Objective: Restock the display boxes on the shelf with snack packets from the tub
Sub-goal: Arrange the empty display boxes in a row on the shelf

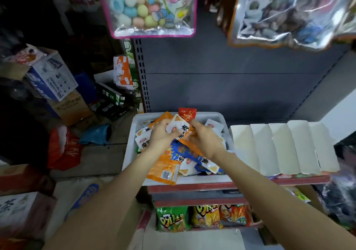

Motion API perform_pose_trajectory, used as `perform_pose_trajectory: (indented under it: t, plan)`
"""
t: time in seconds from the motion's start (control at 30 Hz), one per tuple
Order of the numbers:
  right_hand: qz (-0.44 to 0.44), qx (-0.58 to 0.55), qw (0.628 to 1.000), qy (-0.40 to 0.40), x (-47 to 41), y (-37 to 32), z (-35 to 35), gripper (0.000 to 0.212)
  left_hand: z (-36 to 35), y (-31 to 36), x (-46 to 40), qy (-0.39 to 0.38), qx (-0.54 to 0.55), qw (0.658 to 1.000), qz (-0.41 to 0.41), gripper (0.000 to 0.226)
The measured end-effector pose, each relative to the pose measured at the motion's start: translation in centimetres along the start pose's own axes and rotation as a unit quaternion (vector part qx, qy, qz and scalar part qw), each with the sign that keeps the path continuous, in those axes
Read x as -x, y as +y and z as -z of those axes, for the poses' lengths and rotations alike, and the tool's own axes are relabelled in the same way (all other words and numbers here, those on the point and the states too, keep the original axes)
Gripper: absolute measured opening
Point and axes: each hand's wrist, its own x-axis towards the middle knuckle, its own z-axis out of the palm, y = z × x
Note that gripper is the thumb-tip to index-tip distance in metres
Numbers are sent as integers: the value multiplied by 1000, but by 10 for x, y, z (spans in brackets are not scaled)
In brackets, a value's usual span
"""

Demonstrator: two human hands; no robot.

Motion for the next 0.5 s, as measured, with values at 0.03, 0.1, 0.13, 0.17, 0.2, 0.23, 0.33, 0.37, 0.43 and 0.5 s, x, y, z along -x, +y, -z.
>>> perform_pose_trajectory:
  t: [0.03, 0.1, 0.13, 0.17, 0.2, 0.23, 0.33, 0.37, 0.43, 0.5]
  plan:
    - [3, -29, 1000, 7, 3, 8, 12, 15, -7, 10, 2, 3, 14, 999, -29, 23]
    - [-1, -72, 997, 27, 10, 25, 38, 9, -22, 34, 6, 6, 30, 996, -79, 18]
    - [6, -80, 996, 45, 13, 35, 52, 10, -30, 45, 7, 6, 28, 994, -105, 24]
    - [8, -75, 995, 62, 16, 47, 65, 11, -40, 57, 8, 1, 18, 991, -132, 27]
    - [8, -70, 995, 77, 20, 59, 78, 8, -49, 68, 10, -7, 7, 988, -157, 30]
    - [5, -67, 994, 90, 23, 70, 89, 14, -60, 78, 12, -8, -4, 984, -176, 32]
    - [-15, -60, 992, 110, 32, 98, 119, 40, -96, 103, 13, -30, -39, 976, -213, 31]
    - [-31, -58, 991, 113, 36, 106, 126, 41, -109, 108, 13, -42, -56, 971, -229, 29]
    - [-60, -58, 990, 117, 45, 122, 139, 34, -132, 123, 13, -59, -84, 962, -252, 23]
    - [-70, -79, 987, 119, 54, 142, 150, 11, -153, 138, 13, -80, -92, 954, -274, 18]
